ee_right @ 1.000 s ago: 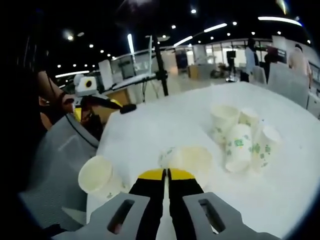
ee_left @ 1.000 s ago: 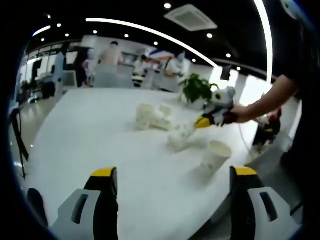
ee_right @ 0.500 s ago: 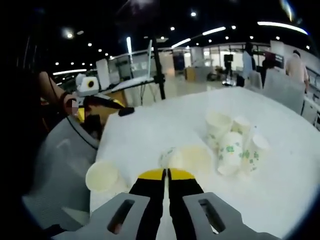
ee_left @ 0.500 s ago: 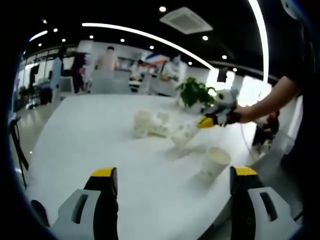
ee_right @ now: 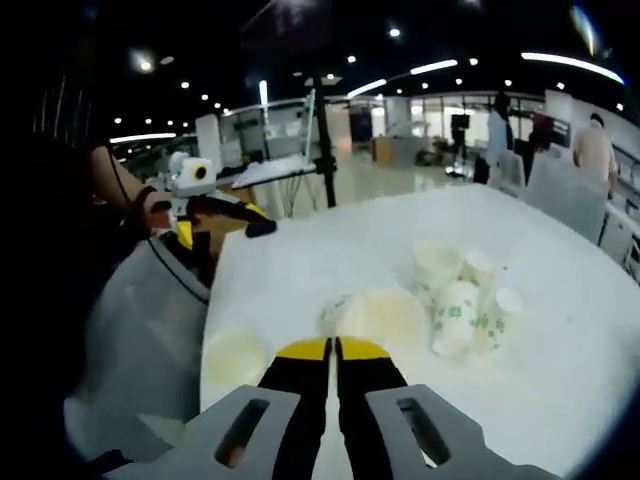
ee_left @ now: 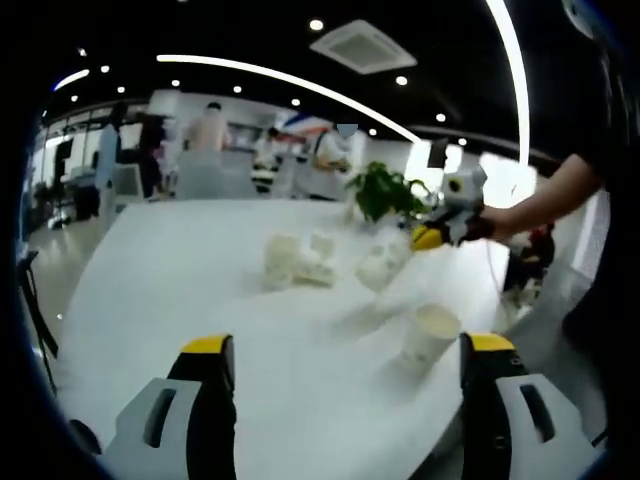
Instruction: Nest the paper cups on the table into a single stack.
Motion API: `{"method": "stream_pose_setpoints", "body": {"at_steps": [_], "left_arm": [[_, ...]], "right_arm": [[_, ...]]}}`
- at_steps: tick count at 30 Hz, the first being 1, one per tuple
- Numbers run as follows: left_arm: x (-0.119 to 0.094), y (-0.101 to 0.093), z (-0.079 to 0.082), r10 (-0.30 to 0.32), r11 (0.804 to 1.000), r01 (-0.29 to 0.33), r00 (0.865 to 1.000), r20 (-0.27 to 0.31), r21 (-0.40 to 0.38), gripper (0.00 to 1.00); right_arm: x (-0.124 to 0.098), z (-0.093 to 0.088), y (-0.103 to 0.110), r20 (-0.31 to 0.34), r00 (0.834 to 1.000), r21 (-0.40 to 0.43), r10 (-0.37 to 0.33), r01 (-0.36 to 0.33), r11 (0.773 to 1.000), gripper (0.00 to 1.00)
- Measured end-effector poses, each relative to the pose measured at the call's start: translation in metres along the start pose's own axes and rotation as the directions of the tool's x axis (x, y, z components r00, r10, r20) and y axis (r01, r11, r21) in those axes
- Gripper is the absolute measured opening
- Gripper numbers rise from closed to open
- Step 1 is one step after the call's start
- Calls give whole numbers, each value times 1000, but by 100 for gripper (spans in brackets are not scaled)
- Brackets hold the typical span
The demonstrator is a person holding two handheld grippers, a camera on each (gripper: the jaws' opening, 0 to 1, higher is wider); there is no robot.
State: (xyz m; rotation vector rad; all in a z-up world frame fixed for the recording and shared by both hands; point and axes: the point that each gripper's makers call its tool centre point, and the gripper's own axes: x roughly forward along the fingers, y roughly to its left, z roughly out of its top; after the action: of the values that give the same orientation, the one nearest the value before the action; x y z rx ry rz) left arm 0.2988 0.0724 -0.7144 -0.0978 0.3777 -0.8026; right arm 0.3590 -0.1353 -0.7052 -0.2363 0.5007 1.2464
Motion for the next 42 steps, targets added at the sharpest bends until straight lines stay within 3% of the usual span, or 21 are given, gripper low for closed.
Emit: {"method": "stream_pose_setpoints", "body": {"at_steps": [14, 23, 34, 42], "left_arm": [[7, 8, 12, -3, 1000, 3, 999, 32, 23, 91], [10, 9, 15, -2, 1000, 1, 999, 48, 18, 91], [9, 12, 16, 0, 1000, -1, 999, 51, 22, 90], [8, 12, 17, 4, 1000, -5, 998, 55, 17, 89]], "right_arm": [[-23, 36, 48, 35, 999, 9, 40, -40, 999, 0], [-32, 38, 66, 25, 998, -1, 53, -53, 999, 0], [-39, 43, 83, -52, 996, -95, 71, -75, 993, 0], [-29, 22, 95, -158, 983, -174, 92, -119, 978, 0]]}}
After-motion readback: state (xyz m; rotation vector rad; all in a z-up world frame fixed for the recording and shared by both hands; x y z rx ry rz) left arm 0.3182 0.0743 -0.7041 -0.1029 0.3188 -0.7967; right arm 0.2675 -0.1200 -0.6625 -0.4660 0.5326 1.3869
